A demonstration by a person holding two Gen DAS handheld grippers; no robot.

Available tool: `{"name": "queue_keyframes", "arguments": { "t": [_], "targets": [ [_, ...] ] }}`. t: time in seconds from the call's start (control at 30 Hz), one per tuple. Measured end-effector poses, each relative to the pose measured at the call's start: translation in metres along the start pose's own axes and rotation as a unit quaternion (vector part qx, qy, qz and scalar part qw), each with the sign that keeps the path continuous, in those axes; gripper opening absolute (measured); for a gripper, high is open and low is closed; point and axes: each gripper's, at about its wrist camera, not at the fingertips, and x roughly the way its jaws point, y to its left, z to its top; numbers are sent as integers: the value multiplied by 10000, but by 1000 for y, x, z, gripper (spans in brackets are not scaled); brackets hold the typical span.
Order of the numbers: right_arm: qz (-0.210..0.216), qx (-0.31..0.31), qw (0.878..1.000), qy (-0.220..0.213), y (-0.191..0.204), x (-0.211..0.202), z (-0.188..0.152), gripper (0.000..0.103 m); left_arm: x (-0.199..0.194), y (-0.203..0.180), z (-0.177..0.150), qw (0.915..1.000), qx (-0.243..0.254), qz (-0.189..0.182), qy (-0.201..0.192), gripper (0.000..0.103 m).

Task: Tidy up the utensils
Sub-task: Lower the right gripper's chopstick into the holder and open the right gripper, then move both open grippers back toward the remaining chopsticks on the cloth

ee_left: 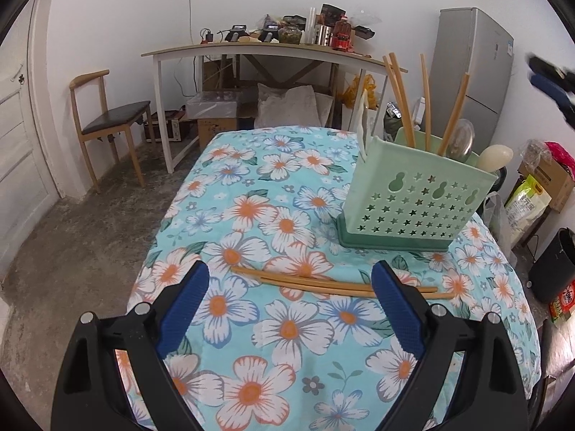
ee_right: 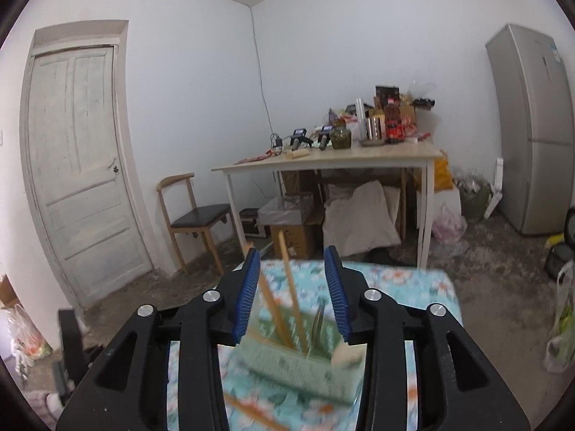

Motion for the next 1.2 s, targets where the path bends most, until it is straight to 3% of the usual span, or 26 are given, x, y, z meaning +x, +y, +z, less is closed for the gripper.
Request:
{"name": "queue_keyframes", "arguments": {
  "t": [0.17,0.27,0.37,0.53,0.7,0.9,1.2],
  "targets": [
    [55,521,9974,493,-11,-11,-33,42,-5,1,0,10000,-36,74,5,89],
    [51,686,9942,822,-12,-11,-52,49,-9,0,1,9999,-10,112,-21,89],
    [-212,731,9912,1080,-9,-10,-72,64,-12,-2,1,9999,44,158,-54,89],
    [-558,892,9887,1072,-7,-20,-96,83,-16,-5,0,9997,118,208,-89,89],
    [-1147,883,9852,914,-7,-30,-116,95,-18,-7,1,9995,149,239,-111,89],
    [-1638,547,9799,1003,-3,-33,-137,95,-20,-8,1,9994,171,267,-112,90],
    [-1917,23,9640,1843,7,-11,-187,95,-19,-15,-1,9988,287,373,-99,90]
  ]
}}
